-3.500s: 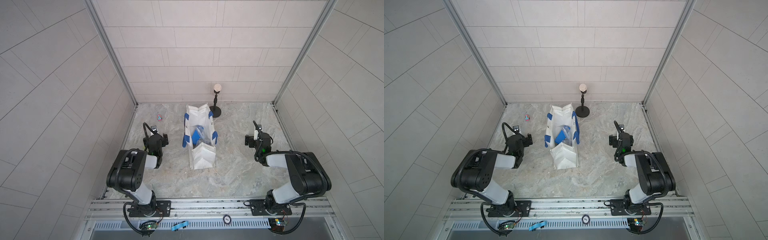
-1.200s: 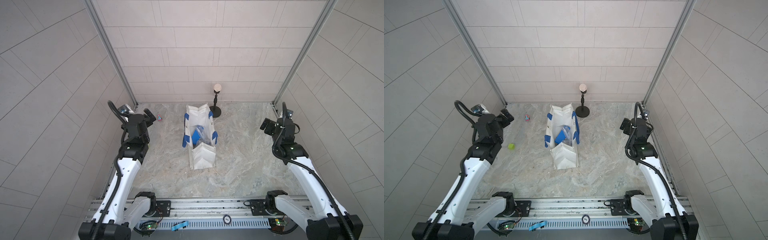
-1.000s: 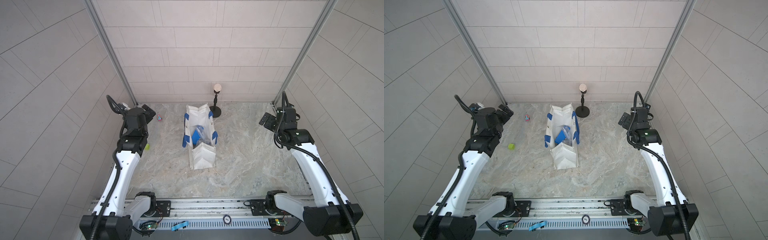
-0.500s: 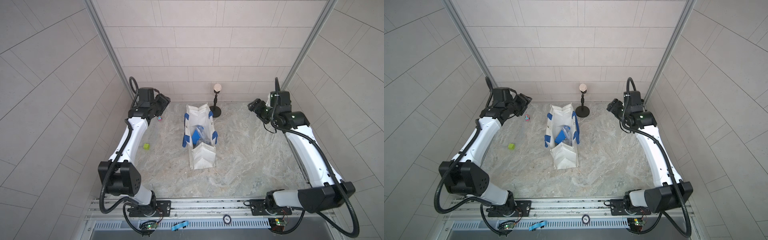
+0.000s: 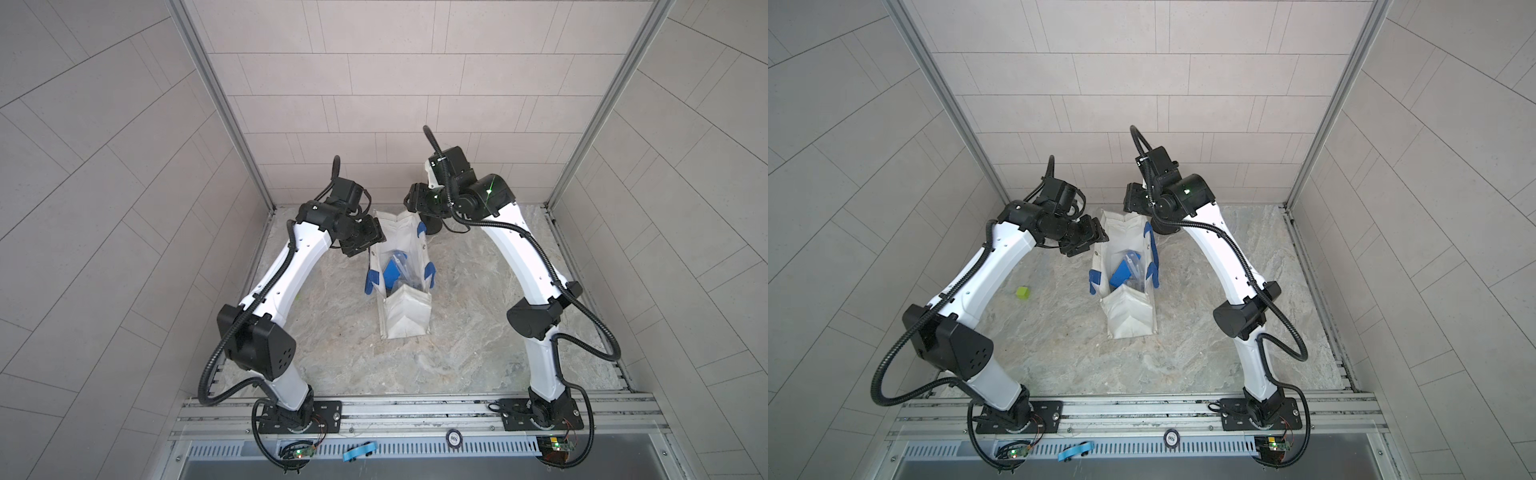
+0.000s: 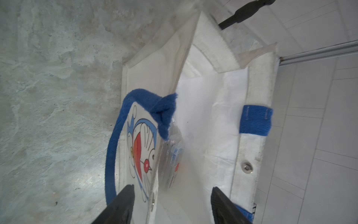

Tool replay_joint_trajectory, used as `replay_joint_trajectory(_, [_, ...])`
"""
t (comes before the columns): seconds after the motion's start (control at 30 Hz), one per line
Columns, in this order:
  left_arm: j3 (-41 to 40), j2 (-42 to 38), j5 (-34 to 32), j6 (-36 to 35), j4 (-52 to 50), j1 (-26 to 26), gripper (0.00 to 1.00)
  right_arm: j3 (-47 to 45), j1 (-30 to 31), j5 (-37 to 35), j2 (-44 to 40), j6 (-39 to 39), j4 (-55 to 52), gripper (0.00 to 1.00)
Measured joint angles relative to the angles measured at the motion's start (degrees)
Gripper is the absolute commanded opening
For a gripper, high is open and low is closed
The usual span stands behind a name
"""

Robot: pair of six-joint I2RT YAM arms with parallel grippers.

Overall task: Take out the compass set from the canvas bag
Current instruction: Adjust the canvas bag at the center of the board.

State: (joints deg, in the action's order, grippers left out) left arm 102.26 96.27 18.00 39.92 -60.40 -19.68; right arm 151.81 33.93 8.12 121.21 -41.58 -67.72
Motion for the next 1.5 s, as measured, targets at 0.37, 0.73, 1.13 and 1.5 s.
replay_joint_trajectory(0.37, [-2.84, 4.37, 2.69, -1.36, -1.62, -0.85, 0.0, -5.14, 4.92, -0.22, 5.64, -1.68, -7.41, 0.57])
replay_joint_trajectory(0.73, [36.92, 17.84, -8.39, -8.66, -9.62, -0.9, 0.0, -13.86, 5.53, 3.04, 7.78, -2.05, -9.09, 0.63])
replay_joint_trajectory(1.13, [7.78, 7.1, -4.85, -12.31, -2.21, -2.08, 0.0, -38.95, 6.14, 9.33, -1.46, -7.82, 9.05, 0.63])
replay_joint_trajectory(1.5, [5.33, 3.54, -3.37, -9.92, -3.3, -5.46, 0.0, -51.3, 5.18, 12.02, -4.61, -14.88, 28.98, 0.58])
